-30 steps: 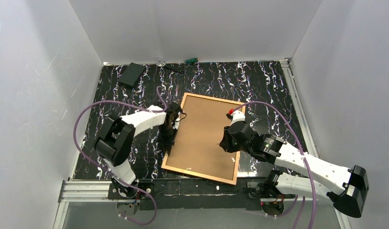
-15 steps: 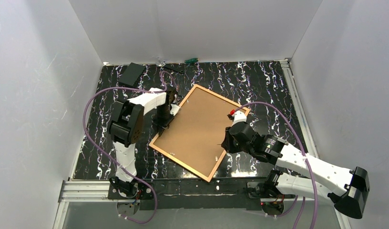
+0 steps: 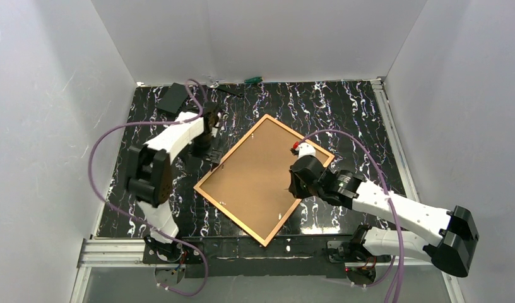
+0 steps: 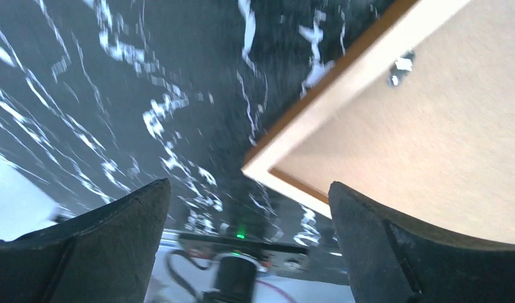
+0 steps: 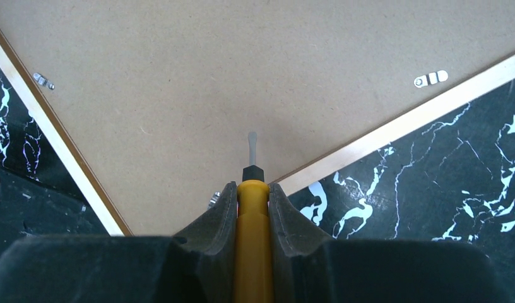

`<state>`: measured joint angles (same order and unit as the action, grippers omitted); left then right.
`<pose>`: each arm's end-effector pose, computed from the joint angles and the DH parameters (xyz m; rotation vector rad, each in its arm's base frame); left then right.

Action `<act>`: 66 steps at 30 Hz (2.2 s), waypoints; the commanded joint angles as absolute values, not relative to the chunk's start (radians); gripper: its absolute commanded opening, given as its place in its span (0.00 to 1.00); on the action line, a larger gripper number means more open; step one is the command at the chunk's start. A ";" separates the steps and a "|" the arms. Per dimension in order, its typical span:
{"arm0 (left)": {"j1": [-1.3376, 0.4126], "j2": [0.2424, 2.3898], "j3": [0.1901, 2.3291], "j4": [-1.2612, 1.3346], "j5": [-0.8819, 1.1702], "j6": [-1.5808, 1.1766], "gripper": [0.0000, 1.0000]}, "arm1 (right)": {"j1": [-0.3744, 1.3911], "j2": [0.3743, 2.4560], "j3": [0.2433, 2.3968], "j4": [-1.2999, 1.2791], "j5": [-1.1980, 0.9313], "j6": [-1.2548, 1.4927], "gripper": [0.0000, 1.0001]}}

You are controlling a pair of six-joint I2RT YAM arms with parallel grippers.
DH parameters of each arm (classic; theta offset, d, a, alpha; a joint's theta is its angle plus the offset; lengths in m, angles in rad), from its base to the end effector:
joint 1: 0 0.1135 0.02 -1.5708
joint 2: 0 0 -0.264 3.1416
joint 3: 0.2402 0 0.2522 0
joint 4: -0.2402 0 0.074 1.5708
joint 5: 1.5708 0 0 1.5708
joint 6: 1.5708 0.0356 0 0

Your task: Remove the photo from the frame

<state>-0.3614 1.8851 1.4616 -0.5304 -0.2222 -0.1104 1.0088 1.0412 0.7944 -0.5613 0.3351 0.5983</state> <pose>0.3886 -0.1385 0.2299 0.2240 2.4827 0.0847 0.1235 0.1741 0.2619 -0.3232 2.3354 0.4028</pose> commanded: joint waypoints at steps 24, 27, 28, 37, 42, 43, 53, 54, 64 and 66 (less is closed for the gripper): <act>-0.313 1.312 0.636 -0.166 0.137 -1.269 0.72 | 0.799 1.807 1.514 -0.419 0.165 0.247 0.01; -0.308 1.362 0.648 -0.137 0.128 -1.231 0.69 | 0.793 1.896 1.612 -0.408 0.170 0.218 0.01; -0.308 1.364 0.652 -0.150 0.116 -1.217 0.68 | 0.789 1.932 1.649 -0.406 0.172 0.212 0.01; -0.308 1.414 0.643 -0.203 0.014 -1.182 0.21 | 0.756 2.118 1.787 -0.376 0.155 0.175 0.01; -0.307 1.431 0.642 -0.208 0.021 -1.180 0.00 | 0.731 2.150 1.782 -0.353 0.159 0.176 0.01; -0.308 1.433 0.640 -0.211 0.020 -1.180 0.00 | 0.726 2.151 1.779 -0.350 0.162 0.176 0.01; -0.307 1.444 0.641 -0.225 0.014 -1.195 0.00 | 0.700 2.201 1.884 -0.500 0.384 0.148 0.01; -0.308 1.444 0.643 -0.228 0.014 -1.194 0.00 | 0.699 2.191 1.898 -0.513 0.380 0.151 0.01; -0.307 1.456 0.684 -0.256 -0.024 -1.145 0.00 | 0.694 1.828 1.757 -0.558 0.235 0.222 0.01; -0.307 1.464 0.706 -0.278 -0.030 -1.115 0.00 | 0.689 1.756 1.632 -0.552 0.260 0.224 0.01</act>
<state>-0.3096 1.4033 0.7101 -0.1459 0.1299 -1.1671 0.6968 1.9133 1.7664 -0.5232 0.2386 0.2050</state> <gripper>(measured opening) 0.194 0.242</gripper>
